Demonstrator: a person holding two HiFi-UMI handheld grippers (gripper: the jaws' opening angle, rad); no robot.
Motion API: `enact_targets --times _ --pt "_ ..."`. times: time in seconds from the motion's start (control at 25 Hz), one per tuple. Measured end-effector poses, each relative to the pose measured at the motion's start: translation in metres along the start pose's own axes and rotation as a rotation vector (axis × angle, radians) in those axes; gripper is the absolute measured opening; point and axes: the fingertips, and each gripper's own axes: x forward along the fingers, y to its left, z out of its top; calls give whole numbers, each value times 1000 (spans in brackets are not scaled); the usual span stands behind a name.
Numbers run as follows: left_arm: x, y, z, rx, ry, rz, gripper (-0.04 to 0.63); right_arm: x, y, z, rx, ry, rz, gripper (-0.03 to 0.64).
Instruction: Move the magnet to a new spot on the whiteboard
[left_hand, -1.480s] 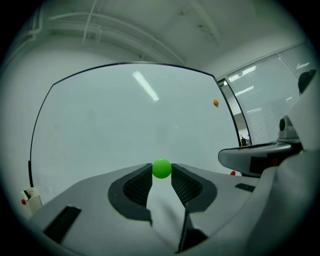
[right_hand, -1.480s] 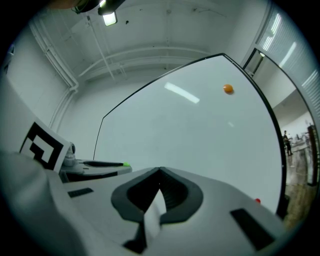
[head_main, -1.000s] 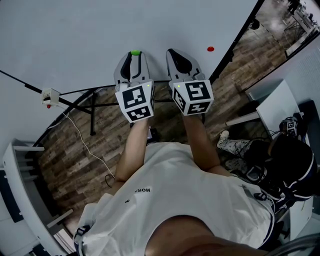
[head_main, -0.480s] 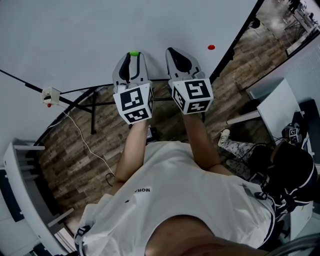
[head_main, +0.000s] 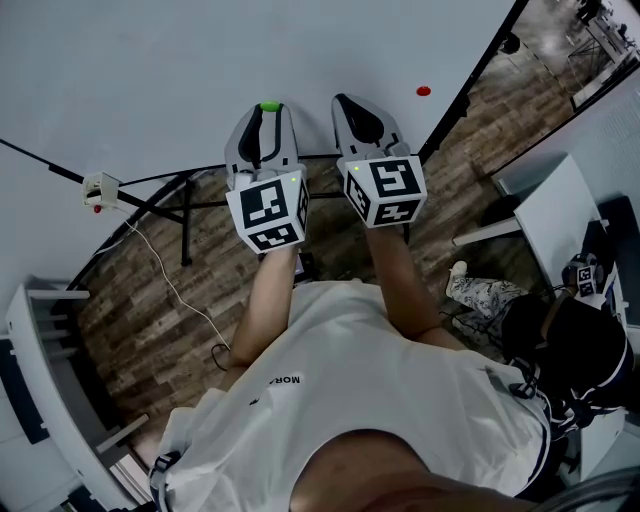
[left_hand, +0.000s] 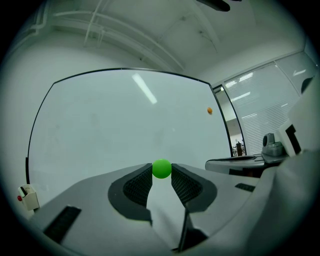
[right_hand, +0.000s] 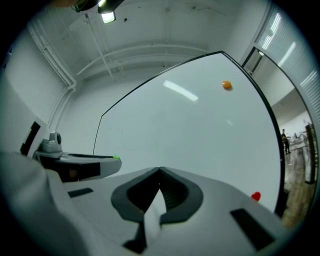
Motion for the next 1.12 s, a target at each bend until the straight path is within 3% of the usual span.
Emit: enact_targets --times 1.12 --pt "-31 -5 -6 16 2 -30 120 -22 22 -4 0 -10 2 12"
